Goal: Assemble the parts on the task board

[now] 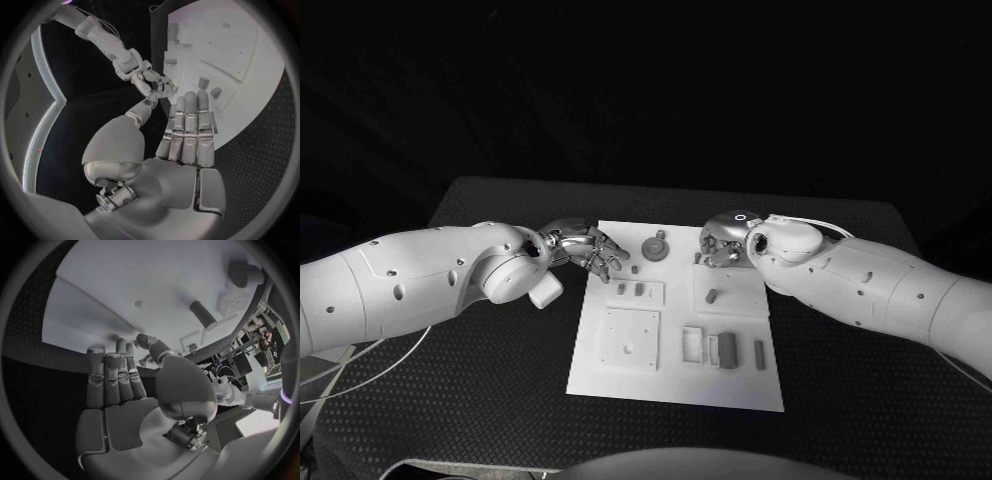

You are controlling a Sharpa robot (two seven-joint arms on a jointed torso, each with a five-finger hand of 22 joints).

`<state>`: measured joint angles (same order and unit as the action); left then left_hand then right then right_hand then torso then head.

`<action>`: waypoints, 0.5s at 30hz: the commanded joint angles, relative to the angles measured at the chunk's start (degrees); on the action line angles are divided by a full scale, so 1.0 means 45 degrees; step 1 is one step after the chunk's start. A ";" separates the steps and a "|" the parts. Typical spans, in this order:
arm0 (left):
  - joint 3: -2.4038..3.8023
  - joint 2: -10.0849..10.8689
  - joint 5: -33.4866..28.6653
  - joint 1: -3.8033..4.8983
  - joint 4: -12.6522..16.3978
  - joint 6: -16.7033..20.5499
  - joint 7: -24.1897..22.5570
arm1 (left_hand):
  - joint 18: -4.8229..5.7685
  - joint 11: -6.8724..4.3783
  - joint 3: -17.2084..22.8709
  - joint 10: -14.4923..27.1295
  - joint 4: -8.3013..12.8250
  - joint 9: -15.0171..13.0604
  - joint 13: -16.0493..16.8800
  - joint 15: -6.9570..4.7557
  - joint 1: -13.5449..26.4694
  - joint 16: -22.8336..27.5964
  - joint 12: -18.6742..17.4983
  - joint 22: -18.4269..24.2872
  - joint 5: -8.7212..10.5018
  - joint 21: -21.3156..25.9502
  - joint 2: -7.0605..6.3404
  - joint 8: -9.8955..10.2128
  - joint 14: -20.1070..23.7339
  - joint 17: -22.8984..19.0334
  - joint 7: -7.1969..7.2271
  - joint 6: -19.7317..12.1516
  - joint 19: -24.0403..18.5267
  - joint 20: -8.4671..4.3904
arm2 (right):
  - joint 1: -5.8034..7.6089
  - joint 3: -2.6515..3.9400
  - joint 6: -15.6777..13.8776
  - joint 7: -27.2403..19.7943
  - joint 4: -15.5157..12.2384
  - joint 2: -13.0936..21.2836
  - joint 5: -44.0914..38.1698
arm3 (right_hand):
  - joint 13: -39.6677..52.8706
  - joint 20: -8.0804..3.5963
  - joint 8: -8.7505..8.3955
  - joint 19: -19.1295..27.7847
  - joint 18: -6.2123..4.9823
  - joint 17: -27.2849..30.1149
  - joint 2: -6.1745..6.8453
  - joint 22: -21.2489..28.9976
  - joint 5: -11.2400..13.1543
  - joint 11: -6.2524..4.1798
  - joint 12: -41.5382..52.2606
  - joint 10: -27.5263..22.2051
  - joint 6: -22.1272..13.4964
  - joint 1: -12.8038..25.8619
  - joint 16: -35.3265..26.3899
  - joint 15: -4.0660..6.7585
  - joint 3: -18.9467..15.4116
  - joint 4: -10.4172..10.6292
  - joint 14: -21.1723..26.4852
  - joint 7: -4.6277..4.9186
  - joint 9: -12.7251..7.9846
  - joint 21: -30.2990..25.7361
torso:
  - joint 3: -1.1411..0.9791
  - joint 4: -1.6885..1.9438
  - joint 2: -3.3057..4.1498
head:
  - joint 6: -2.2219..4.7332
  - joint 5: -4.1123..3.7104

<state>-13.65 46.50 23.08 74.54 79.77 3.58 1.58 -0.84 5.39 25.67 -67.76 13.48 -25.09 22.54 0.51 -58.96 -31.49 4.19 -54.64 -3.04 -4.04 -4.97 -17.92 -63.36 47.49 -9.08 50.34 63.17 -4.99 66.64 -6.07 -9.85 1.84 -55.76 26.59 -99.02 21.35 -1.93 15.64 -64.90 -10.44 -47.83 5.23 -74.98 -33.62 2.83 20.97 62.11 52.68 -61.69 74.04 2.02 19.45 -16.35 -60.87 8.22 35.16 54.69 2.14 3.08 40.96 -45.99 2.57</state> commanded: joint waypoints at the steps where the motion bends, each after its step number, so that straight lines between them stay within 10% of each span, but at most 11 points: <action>1: 0.0010 -0.0020 0.0033 0.0007 0.0031 -0.0145 -0.0126 | 0.0114 0.0072 -0.0008 0.0008 0.0070 0.0017 -0.0012 -0.0008 -0.0056 0.0083 -0.0023 -0.0022 0.0046 -0.0035 -0.0043 -0.0048 -0.0085 0.0014 0.0007 0.0027 0.0006 -0.0031 | -0.0032 -0.0016 -0.0172 0.0508 -0.0187 0.0068 0.0833 | 0.0032 -0.0060 0.0066 -0.0071 -0.1014 0.0020 -0.0180 -0.0196 -0.0078 0.0230 -0.0048 0.0642 0.0071 0.0158 0.0066 0.0063 -0.0129 0.0042 -0.0064 0.0069 0.0014 -0.0026 | 0.0009 0.0015 0.0004 | 0.0011 0.0008; 15: 0.0010 0.0027 0.0047 0.0007 0.0033 -0.0179 -0.0085 | 0.0117 0.0075 -0.0015 0.0010 0.0065 0.0017 -0.0013 -0.0006 -0.0042 0.0088 -0.0024 -0.0023 0.0046 -0.0035 -0.0038 -0.0048 -0.0087 0.0019 0.0003 0.0024 0.0008 -0.0028 | -0.0006 0.0158 0.0248 0.2315 -0.0762 0.0451 0.2696 | 0.2145 -0.0199 0.0084 -0.0225 -0.1014 0.0047 -0.0342 -0.0199 -0.0101 -0.0257 0.1643 0.1100 0.0383 0.1747 0.0083 0.0539 -0.0032 0.1004 -0.0134 -0.0141 0.0002 -0.0062 | 0.0013 -0.0002 -0.0009 | -0.0003 0.0058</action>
<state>-13.65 46.65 23.15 74.53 79.78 3.53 1.63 -0.84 5.39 25.67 -67.76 13.48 -25.09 22.54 0.51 -58.96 -31.49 4.19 -54.68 -3.04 -4.04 -4.97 -17.92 -63.36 47.48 -9.07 50.34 63.17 -4.99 66.56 -5.40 -9.41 8.13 -58.96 28.51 -90.11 29.98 -2.74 16.01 -65.74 -10.11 -47.68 3.64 -74.98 -33.84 2.55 27.45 64.23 54.21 -54.23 74.55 3.81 19.36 -12.15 -61.76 7.87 35.15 54.68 2.22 3.15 40.96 -46.06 2.83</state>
